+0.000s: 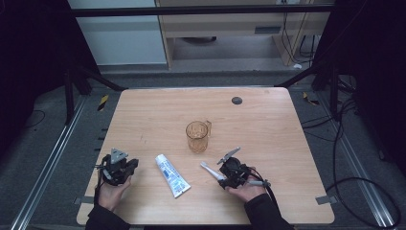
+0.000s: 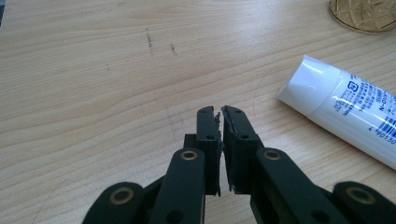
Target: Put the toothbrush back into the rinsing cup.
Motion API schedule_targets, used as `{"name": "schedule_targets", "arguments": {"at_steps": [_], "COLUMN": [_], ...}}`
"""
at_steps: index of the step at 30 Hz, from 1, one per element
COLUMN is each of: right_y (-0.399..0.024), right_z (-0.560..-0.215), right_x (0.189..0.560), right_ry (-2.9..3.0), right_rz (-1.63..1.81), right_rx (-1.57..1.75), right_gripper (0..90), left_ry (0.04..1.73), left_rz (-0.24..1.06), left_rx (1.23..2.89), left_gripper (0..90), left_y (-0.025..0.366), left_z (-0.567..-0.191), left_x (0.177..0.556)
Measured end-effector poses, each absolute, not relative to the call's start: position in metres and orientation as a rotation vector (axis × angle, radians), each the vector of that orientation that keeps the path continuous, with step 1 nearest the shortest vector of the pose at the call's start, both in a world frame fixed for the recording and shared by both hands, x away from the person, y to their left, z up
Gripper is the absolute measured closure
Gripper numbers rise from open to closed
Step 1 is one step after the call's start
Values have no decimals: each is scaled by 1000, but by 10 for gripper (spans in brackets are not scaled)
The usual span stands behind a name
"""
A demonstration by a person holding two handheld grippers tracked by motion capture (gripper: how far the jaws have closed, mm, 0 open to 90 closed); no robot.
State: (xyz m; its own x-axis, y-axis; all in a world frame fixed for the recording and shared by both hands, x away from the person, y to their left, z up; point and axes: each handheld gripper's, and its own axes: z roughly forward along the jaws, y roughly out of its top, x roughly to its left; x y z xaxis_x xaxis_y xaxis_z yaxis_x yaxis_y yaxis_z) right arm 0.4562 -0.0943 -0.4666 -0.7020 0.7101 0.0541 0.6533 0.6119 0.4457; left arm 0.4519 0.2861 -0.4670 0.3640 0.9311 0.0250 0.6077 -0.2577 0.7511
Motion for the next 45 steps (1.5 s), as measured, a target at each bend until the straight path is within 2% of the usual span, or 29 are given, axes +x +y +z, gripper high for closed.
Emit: {"name": "schedule_targets", "arguments": {"at_steps": [27,45], "right_y": [-90,-108], "right_z": [-472,-444], "right_x": [459,458], "right_ry": [2710,2623], "right_rz": [593,821], "right_rx": [1221,1245], "right_gripper": [674,678], "left_ry": [1330,1329], "left_rz": [633,632], "left_rx": [1974,1974], "left_gripper": [852,853], "left_y": [286,286], "left_z": [-467,-467], "left_x": [452,452]}}
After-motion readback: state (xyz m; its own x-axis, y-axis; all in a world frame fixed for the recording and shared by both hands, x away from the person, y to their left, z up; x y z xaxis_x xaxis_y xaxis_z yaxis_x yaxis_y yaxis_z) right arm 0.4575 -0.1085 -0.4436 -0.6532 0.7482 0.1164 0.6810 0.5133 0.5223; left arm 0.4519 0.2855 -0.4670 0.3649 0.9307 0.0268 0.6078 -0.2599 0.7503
